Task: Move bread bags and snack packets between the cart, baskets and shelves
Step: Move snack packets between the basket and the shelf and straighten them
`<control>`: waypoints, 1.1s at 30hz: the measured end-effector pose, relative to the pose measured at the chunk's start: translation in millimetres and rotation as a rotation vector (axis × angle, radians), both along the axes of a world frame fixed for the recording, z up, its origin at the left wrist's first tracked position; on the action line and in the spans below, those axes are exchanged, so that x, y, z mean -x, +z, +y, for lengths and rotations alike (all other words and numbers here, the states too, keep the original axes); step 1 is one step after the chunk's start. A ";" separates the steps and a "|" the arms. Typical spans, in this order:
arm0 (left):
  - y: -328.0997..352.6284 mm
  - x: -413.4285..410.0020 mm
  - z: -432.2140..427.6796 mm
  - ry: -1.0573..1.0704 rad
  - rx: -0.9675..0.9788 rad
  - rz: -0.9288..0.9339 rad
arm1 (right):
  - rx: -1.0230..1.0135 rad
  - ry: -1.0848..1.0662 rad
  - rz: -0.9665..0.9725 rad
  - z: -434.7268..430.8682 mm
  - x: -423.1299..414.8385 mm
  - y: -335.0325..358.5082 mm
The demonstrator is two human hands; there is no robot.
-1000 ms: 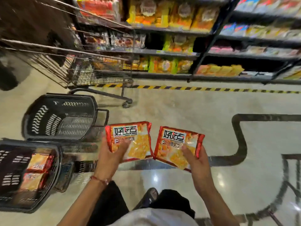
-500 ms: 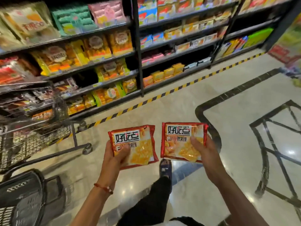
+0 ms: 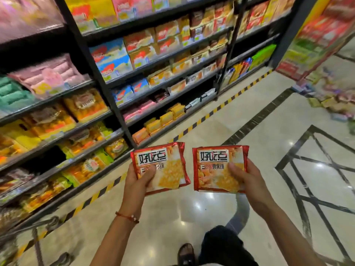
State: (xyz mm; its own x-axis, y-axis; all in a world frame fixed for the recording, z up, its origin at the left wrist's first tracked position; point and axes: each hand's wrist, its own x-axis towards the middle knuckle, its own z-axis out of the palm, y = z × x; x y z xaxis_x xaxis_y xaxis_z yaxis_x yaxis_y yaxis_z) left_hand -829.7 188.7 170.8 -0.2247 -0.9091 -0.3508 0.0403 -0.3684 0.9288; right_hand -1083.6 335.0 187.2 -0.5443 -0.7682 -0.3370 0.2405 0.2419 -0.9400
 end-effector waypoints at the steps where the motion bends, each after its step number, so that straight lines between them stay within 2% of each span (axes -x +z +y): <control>1: 2.2 15.8 -19.7 -0.003 0.005 0.004 | 0.008 -0.014 -0.003 -17.2 15.5 1.3; 6: 13.0 102.4 -112.9 -0.044 0.071 -0.017 | 0.063 -0.048 -0.047 -108.2 102.0 1.6; 16: 52.3 313.1 -297.7 0.036 0.170 -0.051 | 0.117 -0.058 -0.050 -315.2 307.0 15.2; 22: 72.1 417.8 -404.3 0.063 0.172 0.029 | 0.154 -0.023 -0.005 -433.9 412.4 39.6; 27: 73.8 495.0 -507.6 0.099 0.140 0.169 | 0.212 -0.013 0.002 -539.5 498.6 58.3; 33: 91.6 581.4 -602.5 0.063 0.187 0.235 | 0.298 -0.013 0.004 -646.6 582.1 78.4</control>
